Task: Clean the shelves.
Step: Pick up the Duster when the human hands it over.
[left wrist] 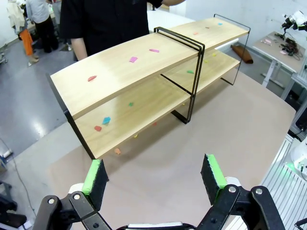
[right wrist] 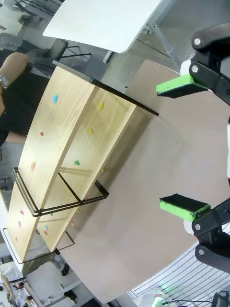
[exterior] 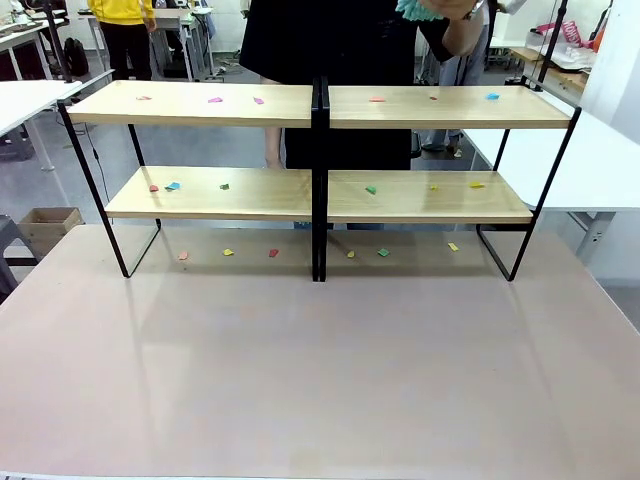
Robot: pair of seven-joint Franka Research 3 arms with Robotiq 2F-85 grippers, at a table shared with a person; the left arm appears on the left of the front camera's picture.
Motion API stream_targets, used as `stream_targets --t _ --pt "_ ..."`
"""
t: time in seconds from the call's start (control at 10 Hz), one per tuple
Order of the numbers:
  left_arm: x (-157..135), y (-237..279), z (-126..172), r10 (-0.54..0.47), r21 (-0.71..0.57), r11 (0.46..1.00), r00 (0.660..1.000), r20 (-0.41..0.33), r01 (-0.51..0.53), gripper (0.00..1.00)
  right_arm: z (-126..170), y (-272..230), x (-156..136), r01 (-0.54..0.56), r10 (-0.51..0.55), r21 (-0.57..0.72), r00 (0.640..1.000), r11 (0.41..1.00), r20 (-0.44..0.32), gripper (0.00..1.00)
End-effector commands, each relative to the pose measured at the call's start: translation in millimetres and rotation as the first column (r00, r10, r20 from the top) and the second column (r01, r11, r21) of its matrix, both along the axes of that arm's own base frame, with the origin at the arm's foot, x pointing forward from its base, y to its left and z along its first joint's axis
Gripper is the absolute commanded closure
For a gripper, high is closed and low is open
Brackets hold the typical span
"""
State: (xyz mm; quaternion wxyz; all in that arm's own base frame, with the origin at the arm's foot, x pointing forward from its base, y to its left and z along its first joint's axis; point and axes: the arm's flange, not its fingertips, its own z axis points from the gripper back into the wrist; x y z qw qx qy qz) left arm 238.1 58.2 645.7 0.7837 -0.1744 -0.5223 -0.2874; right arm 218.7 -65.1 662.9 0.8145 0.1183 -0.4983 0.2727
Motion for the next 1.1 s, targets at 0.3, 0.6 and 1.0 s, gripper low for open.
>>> stream_targets --t 0.3,0.6,1.0 --pt "-0.3 -1.7 0.2 -0.006 0.000 1.000 1.000 0.002 0.006 0.00 50.8 13.1 56.8 -0.112 0.140 0.159 0.975 0.981 -0.172 0.00" --pt "-0.3 -1.7 0.2 -0.006 0.000 1.000 1.000 0.002 0.006 0.00 94.8 20.5 164.2 0.355 0.044 0.555 0.813 0.752 -0.580 0.00" --pt "-0.3 -1.7 0.2 -0.006 0.000 1.000 1.000 0.002 0.006 0.00 50.6 56.2 171.4 0.188 0.093 0.392 0.798 0.901 -0.596 0.00"
